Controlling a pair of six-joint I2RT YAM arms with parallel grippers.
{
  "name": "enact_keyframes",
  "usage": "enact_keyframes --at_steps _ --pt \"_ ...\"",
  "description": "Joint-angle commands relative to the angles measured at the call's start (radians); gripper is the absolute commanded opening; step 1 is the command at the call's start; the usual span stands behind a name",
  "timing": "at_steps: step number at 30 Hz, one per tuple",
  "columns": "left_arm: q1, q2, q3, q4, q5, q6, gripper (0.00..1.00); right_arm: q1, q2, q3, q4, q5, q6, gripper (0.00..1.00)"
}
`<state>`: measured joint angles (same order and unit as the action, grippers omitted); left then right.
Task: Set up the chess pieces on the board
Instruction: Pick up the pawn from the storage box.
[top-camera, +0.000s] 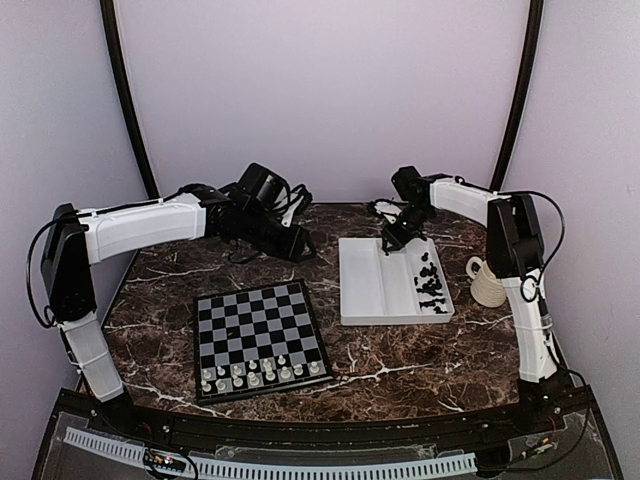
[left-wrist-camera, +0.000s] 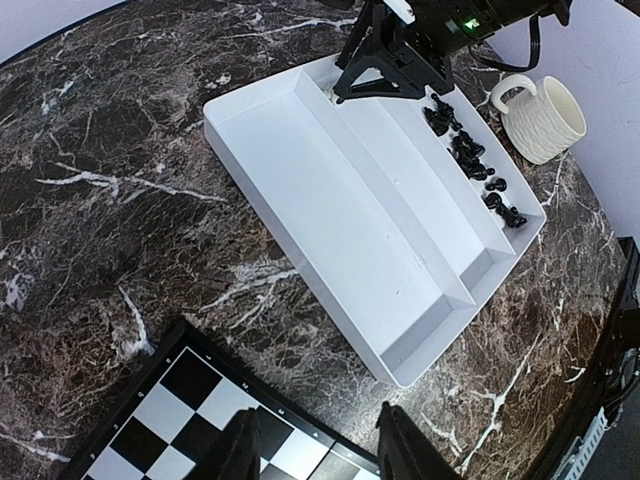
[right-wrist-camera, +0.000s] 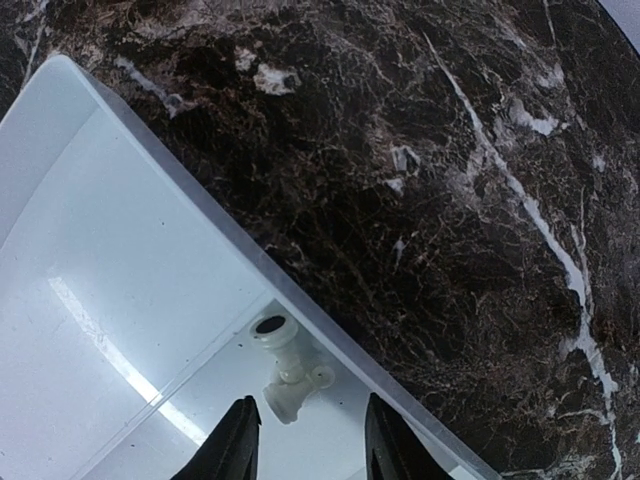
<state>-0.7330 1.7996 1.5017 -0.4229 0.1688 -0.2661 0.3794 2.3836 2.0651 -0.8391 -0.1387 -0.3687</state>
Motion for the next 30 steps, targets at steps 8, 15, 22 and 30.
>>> enact_keyframes --at_steps 8,15,22,30 --pt "0.004 -0.004 -0.01 0.017 0.031 -0.018 0.42 0.004 0.058 0.027 -0.003 -0.002 0.086 0.41" --pt "0.006 0.005 -0.009 0.014 0.034 -0.02 0.42 0.004 0.066 0.016 0.0 0.024 0.103 0.35" --pt "0.007 0.011 -0.008 0.008 0.041 -0.022 0.43 0.004 0.053 -0.007 0.001 0.037 0.124 0.28" --pt "0.007 0.015 -0.013 0.006 0.051 -0.028 0.43 0.003 0.026 -0.043 0.012 0.064 0.15 0.32"
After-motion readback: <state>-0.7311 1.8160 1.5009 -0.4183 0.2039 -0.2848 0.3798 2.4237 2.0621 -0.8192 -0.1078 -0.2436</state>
